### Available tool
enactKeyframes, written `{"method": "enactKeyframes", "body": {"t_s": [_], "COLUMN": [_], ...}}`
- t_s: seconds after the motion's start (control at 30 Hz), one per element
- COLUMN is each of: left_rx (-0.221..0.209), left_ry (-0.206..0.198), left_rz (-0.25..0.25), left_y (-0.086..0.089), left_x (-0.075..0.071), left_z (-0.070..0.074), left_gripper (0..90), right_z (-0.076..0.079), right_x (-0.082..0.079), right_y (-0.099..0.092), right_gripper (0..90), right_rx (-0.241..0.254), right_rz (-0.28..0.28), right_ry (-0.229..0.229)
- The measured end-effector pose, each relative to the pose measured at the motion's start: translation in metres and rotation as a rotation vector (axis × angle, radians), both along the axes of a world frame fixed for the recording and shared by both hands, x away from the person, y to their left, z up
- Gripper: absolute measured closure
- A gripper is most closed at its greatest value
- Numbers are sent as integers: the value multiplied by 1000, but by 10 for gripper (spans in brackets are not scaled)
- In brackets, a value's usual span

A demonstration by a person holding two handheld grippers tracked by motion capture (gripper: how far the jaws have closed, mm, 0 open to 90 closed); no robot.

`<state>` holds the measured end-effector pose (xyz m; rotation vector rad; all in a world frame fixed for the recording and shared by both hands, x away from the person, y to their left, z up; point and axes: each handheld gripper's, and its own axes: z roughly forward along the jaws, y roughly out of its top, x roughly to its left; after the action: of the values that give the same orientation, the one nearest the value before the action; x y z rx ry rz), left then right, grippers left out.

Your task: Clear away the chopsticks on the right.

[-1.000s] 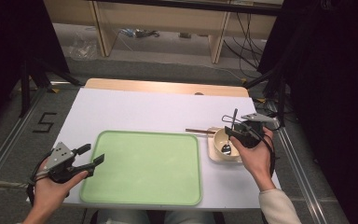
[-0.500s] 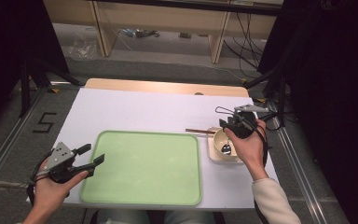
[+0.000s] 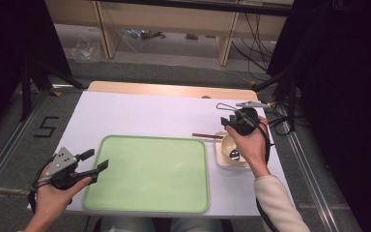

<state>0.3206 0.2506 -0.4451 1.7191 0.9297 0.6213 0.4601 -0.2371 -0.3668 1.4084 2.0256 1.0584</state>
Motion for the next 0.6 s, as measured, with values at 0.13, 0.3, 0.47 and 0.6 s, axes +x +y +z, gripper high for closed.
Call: {"method": "enactKeyframes", "body": {"t_s": [0.13, 0.3, 0.47, 0.6], "left_rx": [1, 3, -9, -14], "left_ry": [3, 0, 9, 14], "left_rz": [-1, -3, 4, 4], "left_y": [0, 0, 0, -1], "left_x": [0, 0, 0, 0], "left_z": [0, 0, -1, -1], "left_gripper": [341, 341, 342, 346], "right_z": [1, -2, -8, -12], "right_x": [2, 10, 21, 29], "right_y": [1, 6, 12, 19], "right_gripper": [621, 669, 767, 858], "right_rx": [-10, -61, -113, -169], "right_rz": [-5, 33, 90, 138], "right_ry": [12, 67, 117, 159]}}
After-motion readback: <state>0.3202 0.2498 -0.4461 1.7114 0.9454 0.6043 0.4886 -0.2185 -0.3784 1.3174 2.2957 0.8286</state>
